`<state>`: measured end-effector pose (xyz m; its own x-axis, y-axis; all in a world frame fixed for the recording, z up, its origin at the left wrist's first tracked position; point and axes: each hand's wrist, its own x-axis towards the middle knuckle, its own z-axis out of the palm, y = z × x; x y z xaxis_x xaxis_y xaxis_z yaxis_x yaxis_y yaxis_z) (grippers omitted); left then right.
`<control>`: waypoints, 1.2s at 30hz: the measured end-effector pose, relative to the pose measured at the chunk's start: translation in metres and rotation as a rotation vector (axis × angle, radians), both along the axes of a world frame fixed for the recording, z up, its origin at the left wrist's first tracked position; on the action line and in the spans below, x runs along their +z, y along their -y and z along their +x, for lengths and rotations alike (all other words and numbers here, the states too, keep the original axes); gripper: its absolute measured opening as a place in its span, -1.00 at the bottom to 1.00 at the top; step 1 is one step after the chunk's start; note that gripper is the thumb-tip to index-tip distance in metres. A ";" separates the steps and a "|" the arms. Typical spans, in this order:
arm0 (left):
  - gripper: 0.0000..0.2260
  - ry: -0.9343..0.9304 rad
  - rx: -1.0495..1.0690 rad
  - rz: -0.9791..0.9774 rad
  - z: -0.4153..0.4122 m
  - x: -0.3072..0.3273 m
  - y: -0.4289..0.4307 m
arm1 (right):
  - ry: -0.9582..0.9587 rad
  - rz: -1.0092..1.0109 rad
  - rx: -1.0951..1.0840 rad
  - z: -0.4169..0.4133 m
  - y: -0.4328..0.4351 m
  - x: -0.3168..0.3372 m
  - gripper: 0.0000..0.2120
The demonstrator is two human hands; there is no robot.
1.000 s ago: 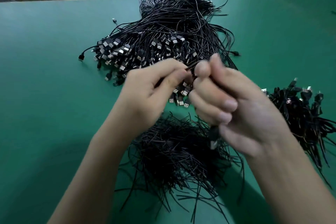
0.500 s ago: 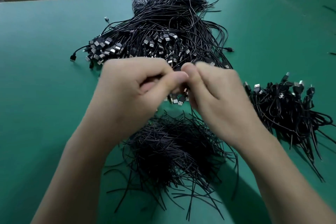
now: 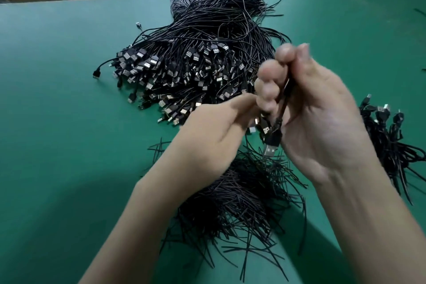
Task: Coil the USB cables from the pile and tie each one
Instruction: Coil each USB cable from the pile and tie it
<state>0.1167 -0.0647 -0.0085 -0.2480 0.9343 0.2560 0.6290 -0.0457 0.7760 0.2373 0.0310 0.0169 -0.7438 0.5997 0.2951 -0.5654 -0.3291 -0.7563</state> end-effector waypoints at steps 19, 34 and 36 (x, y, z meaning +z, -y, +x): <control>-0.83 0.112 0.232 0.270 -0.043 0.015 0.019 | 0.652 0.759 0.365 0.011 -0.006 -0.012 -0.69; -0.88 0.303 0.062 0.231 -0.027 0.004 0.005 | 0.464 0.437 0.353 0.003 -0.006 -0.019 -0.74; -0.90 0.248 0.106 0.260 -0.027 0.004 0.005 | 0.467 0.366 0.317 0.001 -0.004 -0.019 -0.77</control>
<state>0.0892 -0.0693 -0.0049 -0.4238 0.8120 0.4013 0.4354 -0.2059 0.8764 0.2388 0.0345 -0.0024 -0.9663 0.2541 0.0425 -0.0702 -0.1010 -0.9924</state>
